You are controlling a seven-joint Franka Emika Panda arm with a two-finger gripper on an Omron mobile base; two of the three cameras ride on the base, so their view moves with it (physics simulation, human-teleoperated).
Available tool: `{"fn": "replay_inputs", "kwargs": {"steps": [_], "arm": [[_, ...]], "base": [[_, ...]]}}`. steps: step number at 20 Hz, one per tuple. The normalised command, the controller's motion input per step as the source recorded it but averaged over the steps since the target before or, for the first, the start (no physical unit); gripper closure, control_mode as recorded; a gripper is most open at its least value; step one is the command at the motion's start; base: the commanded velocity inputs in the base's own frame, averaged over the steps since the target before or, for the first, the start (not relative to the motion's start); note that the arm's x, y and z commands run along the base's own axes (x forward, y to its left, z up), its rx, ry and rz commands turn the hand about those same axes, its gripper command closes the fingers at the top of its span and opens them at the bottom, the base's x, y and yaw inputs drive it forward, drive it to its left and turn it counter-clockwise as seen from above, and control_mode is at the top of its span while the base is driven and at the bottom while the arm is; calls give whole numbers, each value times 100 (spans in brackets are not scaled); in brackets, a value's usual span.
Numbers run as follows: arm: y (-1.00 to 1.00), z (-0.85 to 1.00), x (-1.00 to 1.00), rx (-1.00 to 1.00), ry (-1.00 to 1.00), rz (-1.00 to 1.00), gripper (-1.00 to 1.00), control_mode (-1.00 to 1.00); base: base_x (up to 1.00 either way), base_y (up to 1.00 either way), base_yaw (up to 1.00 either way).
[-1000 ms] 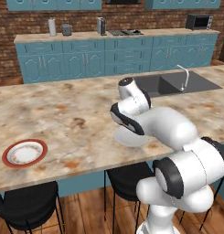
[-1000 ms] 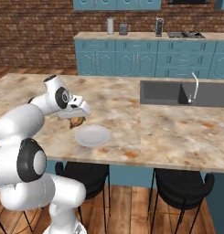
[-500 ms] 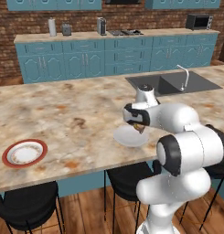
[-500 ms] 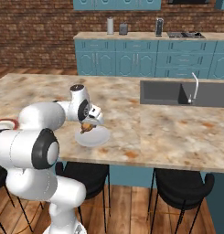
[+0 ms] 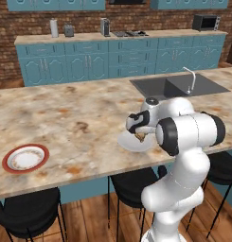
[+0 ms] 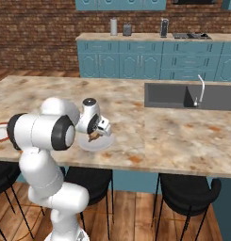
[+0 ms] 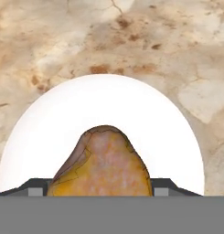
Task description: Take the chicken drumsticks from the pan and place one on each plate on the dining counter.
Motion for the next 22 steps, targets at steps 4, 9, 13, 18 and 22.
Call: {"fn": "replay_inputs", "kwargs": {"steps": [4,9,13,18,22], "arm": [[0,-41,49,3,0,0,100,-100],[0,-49,11,0,0,-2,100,-100],[0,-55,8,0,0,-4,100,-100],[1,-29,8,0,0,-5,-100,-100],[0,18,0,4,-1,-7,-100,-100]], "base": [[0,0,0],[0,0,0],[0,0,0],[0,0,0],[0,0,0]]}}
